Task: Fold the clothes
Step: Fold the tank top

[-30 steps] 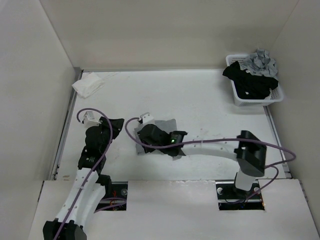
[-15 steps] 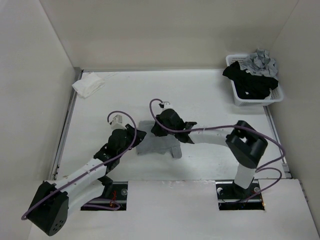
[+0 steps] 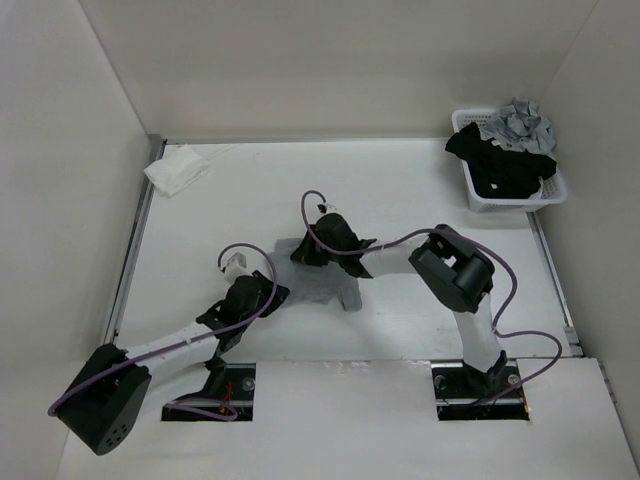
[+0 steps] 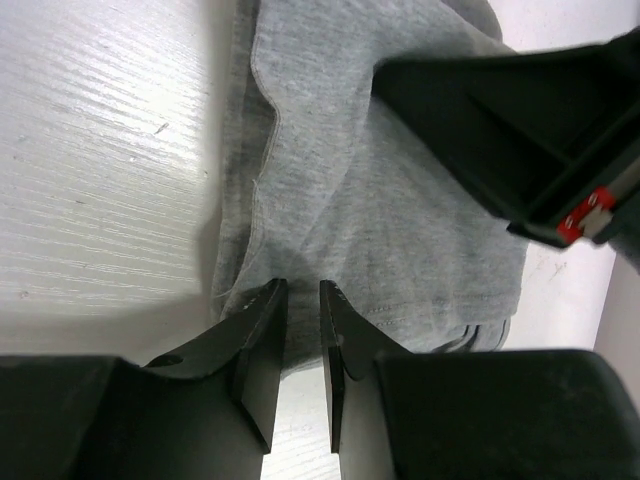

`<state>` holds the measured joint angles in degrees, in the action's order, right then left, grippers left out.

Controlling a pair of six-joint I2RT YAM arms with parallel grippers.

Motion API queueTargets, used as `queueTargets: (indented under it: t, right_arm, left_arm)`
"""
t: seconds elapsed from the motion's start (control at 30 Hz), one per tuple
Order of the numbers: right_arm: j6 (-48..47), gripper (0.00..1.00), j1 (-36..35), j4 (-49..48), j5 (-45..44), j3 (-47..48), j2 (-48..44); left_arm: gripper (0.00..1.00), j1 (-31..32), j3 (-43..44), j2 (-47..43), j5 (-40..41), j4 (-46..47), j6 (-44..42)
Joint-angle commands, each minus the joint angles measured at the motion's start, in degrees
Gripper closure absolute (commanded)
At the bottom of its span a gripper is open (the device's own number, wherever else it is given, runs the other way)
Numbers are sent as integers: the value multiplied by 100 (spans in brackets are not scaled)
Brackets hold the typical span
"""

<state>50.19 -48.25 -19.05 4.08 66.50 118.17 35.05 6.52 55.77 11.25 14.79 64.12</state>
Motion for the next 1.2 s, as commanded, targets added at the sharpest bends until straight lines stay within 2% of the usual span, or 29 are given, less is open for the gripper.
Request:
queueTargets:
  t: [0.0,0.2,0.33,0.57,0.7,0.87,1.03,1.17]
  right_arm:
    - [376,96,153,-591,-118,232,162]
    - [702,96,355,-952,-135,135,75]
    - [939,96,549,-969,-144,39,-170]
    - [492,90,645,-1110,-30,-707,-1830]
    - [44,83,944,-1013,-144,-1515,-3042]
    - [-457,67,1567,-592,-459,-2473,-4309]
    - [-827,54,1955,-450,-1285,-3273,-4978]
    - [-801,51,2131,-775,-1804,-3792,-4997]
  left_arm:
    - [81,33,-195,-4,124,42,92]
    - [81,-64,-90,-487,132,-388,-30]
    - [79,-134,331,-1128,263,-897,-408]
    - [71,-213,1236,-1534,931,-1487,-1374]
    - [64,-476,1597,-1499,1038,-1689,-1841]
    - [57,-1038,1729,-1525,880,-1900,-2131]
    - [53,-1627,1791,-1455,774,-2304,-2140]
    - [52,-2014,1756,-1385,634,-2472,-2140]
